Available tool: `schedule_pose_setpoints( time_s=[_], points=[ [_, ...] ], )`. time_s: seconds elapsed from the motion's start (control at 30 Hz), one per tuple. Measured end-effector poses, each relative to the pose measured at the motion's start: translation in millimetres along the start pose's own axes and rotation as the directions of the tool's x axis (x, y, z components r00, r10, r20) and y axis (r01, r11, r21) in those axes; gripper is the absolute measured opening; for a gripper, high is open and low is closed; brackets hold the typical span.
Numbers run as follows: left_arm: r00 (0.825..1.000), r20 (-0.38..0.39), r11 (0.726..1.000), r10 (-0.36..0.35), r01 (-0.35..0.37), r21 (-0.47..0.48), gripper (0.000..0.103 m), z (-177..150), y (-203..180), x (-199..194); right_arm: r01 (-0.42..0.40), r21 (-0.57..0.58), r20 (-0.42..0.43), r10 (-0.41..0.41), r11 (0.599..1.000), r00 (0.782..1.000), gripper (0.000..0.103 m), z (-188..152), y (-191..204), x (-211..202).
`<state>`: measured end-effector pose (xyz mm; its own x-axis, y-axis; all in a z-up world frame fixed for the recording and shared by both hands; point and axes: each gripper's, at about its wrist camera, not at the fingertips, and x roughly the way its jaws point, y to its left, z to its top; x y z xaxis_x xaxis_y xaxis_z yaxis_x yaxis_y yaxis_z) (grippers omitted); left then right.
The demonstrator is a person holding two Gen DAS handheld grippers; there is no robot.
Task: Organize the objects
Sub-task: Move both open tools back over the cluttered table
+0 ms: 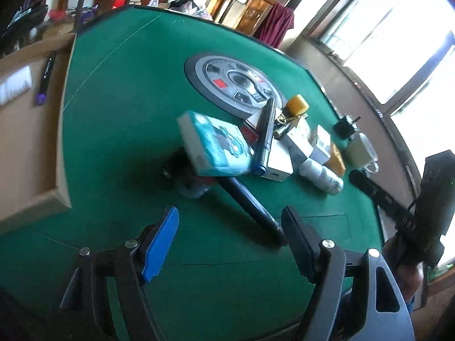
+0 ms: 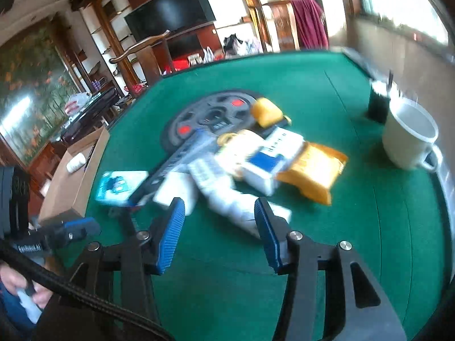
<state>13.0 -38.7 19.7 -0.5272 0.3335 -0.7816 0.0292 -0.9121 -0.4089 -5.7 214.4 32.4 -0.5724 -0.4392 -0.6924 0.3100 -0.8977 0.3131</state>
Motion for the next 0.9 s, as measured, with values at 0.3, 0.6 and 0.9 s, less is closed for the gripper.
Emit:
schedule_pose_setpoints(
  time_s=[0.3,0.6,0.9],
  points=[
    [0.996,-0.041,0.997,0.081,-0.082,-0.016,0.069,3.7,-19.3,34.9,-0.134,0.094,-0.132,0.146,0.986,0.980,0.050,15.7,-59.2,54.1],
    [0.979,0.031,0.976,0.200,-0.202,0.080,0.063,15.1,-25.9,57.5,0.068,-0.212,-0.128,-0.097,0.975,0.987,0.032,-12.6,10.6,58.7],
    [0.968,0.061,0.953,0.244,-0.250,0.170,0.046,14.5,-15.1,52.6,0.165,-0.309,-0.144,-0.217,0.937,0.966,0.103,-11.3,30.4,89.3]
  ],
)
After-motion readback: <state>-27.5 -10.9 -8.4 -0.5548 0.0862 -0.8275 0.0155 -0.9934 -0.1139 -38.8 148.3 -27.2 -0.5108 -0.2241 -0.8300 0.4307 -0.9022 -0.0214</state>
